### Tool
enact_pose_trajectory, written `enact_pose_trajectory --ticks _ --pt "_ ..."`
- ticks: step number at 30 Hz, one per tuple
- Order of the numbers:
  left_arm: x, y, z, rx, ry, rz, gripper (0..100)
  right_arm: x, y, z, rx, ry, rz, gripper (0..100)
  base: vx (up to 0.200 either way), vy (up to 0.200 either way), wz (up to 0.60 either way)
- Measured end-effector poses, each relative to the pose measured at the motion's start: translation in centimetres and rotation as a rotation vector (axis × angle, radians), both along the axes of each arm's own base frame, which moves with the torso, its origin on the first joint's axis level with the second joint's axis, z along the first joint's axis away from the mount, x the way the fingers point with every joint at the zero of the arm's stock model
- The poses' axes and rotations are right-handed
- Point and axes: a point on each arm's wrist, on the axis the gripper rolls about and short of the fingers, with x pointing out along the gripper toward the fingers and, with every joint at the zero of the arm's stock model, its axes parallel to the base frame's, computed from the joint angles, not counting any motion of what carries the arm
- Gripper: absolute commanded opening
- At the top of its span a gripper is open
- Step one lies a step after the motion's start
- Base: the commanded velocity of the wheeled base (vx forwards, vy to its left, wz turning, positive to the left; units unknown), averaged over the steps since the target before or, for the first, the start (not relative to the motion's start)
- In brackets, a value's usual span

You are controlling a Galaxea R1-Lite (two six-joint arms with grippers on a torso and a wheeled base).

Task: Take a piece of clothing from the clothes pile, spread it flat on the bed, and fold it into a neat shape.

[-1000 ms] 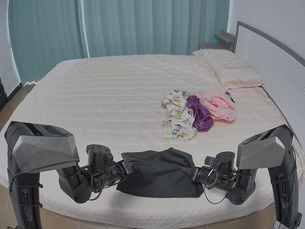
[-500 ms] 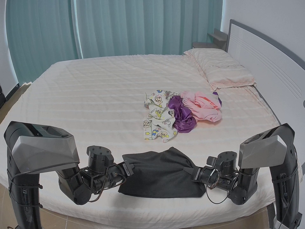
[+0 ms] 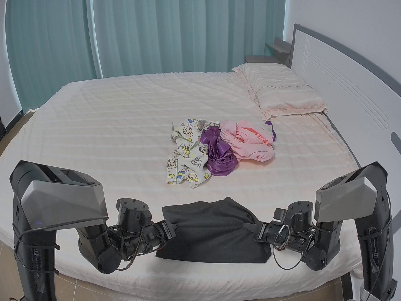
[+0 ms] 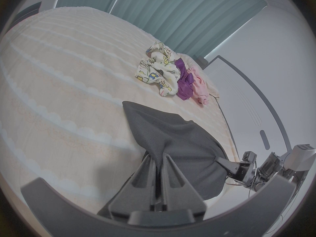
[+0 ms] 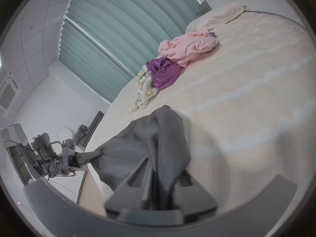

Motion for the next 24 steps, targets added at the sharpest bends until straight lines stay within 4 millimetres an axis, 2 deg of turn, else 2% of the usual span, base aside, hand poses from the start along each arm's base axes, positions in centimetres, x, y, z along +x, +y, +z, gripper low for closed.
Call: enact_pose_trajectory --ticks 7,12,19,24 --pt "-0.8 0.4 -0.7 0.028 0.039 -0.011 100 -0.5 -0.1 -0.3 -0.010 0.022 0.008 100 0.000 0.000 0.00" --pt "-0.7 0.8 -0.8 0.042 0.033 -0.001 100 -0.8 -0.6 -0.3 -0.022 0.034 -0.001 100 0.000 0.000 0.00" --pt "1.5 1.7 -0.6 0.013 -0.002 0.072 100 0.8 -3.1 0.3 -0.006 0.008 -0.084 100 0.000 0.000 0.00" --pt "3.4 1.3 -1.3 0.025 -0.043 0.139 100 2.3 -4.3 0.1 0.013 -0.013 -0.123 100 0.000 0.000 0.00"
